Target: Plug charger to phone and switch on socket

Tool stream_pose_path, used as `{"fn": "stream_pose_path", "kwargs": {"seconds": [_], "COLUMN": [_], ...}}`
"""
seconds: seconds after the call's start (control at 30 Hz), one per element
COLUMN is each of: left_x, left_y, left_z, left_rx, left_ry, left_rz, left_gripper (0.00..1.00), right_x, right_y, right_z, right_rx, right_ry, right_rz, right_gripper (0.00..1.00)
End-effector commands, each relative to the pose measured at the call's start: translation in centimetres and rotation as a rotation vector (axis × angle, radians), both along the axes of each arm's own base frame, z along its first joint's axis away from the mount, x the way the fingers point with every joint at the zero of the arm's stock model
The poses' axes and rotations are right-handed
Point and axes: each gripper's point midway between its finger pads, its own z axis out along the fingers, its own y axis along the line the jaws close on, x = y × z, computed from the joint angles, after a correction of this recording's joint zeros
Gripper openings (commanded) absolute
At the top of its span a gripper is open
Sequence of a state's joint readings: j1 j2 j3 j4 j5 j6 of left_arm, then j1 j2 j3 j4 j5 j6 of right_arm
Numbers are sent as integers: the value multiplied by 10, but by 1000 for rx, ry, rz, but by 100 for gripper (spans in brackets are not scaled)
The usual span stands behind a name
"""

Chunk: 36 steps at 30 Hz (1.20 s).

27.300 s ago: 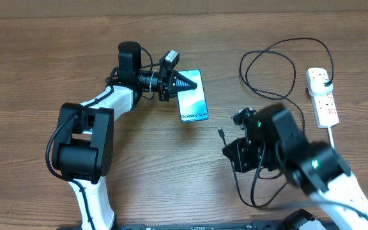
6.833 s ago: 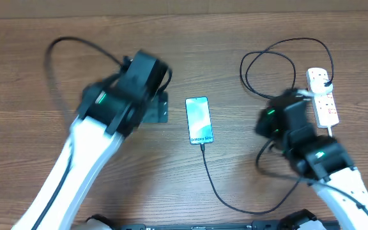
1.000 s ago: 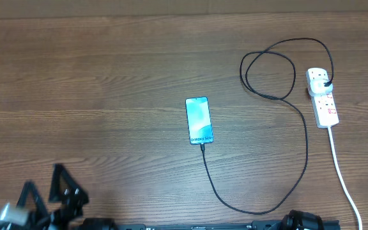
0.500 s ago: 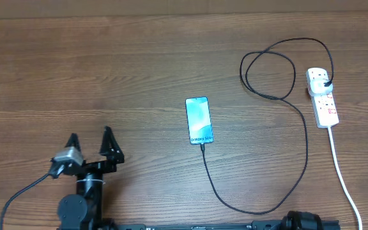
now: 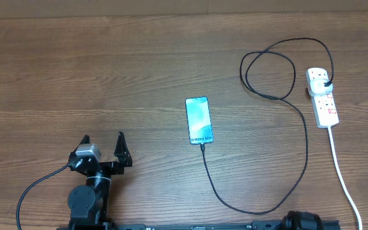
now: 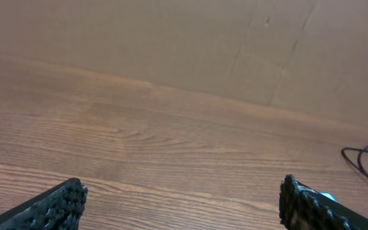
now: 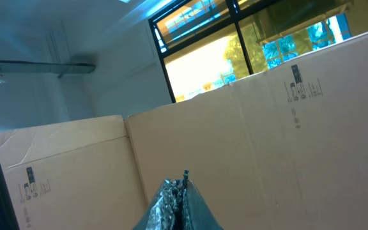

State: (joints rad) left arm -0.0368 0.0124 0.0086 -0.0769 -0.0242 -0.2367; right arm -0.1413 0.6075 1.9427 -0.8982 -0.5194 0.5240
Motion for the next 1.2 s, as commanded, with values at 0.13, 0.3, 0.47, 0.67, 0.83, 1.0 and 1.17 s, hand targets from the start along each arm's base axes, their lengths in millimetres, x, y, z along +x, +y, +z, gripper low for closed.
{"fn": "stream_pose_path", "kwargs": {"seconds": [0.13,0.3,0.47,0.67,0.83,1.0,1.17], "left_x": [0,0,0,0,0,0,0], "left_y": [-3,-3,-3,-3,-1,1,4], "left_z": [-2,-2,-2,-1,0,0,0], "left_rx": [55,55,55,55,55,55,55], "left_ry": [3,3,3,0,-5,-6,-6], "left_rz": [-22,-22,-22,-22,-14,-7,5], "left_gripper": [100,100,99,99,100,99,99], "right_x": [-6,-5,-4,-3,-9,-20,-30], "right_y": [0,0,0,0,0,1,1], "right_z": [0,-1,-2,-4,-4,-3,-4], "right_rx": [1,1,2,-6,-11,-72,-71], "right_ry": [-11,-7,-1,7,-6,-60,-79], "right_rz": [8,8,8,3,18,6,9], "right_gripper": [4,4,4,4,4,4,4]}}
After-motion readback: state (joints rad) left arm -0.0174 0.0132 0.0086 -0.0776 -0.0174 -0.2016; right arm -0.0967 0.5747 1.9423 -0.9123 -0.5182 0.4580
